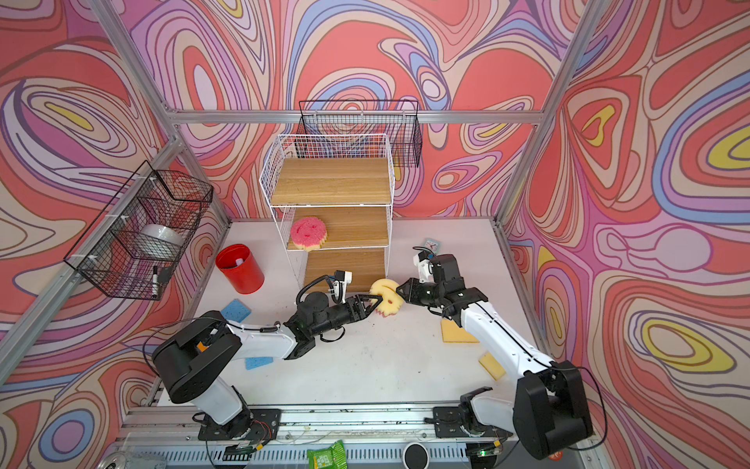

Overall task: Place and organize the cleaning sponges onto the shelf
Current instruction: 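Close the left gripper on the sponge edge while the right gripper opens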

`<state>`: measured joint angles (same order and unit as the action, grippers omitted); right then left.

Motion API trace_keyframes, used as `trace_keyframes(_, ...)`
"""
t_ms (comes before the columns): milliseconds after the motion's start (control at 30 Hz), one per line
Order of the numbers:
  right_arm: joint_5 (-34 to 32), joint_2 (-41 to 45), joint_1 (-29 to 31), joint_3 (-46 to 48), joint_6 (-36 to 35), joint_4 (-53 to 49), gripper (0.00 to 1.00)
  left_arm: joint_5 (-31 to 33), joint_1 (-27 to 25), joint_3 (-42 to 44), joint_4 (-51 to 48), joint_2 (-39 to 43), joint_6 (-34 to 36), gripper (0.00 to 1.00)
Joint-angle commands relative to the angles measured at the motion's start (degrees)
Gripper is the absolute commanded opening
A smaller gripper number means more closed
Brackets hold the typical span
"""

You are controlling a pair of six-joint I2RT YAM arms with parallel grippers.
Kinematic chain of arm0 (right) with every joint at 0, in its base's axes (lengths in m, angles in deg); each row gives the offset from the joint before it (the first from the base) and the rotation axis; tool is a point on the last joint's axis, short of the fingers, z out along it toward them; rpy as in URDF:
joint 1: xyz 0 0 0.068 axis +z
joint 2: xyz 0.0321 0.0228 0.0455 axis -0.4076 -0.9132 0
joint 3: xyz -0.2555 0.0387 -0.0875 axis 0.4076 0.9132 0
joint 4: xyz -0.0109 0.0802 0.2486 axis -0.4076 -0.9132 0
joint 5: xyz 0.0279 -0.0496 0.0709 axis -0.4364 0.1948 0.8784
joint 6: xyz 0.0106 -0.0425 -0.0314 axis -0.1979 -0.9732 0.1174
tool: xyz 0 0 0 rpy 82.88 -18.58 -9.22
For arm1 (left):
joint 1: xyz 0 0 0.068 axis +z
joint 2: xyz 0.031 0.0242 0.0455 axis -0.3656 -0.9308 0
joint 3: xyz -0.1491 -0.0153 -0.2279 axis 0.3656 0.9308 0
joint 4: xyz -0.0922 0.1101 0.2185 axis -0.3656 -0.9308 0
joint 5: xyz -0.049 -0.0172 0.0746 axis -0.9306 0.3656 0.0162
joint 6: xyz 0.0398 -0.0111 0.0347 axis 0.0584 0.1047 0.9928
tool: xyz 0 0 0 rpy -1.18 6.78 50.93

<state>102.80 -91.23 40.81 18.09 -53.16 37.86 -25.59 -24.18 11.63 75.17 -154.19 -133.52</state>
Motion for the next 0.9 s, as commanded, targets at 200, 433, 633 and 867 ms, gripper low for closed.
trace_keyframes(200,-0.09,-0.46,0.38,-1.0,-0.05,1.39,0.5,-0.91,0.87,0.31,2.89,1.54,0.31,0.4)
trace_keyframes(433,-3.68,0.63,0.38,-3.21,-1.8,-2.73,0.62,0.4,0.06,-0.64,-14.78,9.18,10.85,0.38)
trace_keyframes(633,-10.01,2.18,0.13,-3.88,-1.75,-6.14,0.62,15.09,-5.19,-6.42,-46.93,19.18,29.58,0.39)
trace_keyframes(867,-12.91,0.87,-0.93,-4.79,-0.64,-8.29,0.62,39.05,-10.85,-15.93,-74.23,20.45,43.14,0.39)
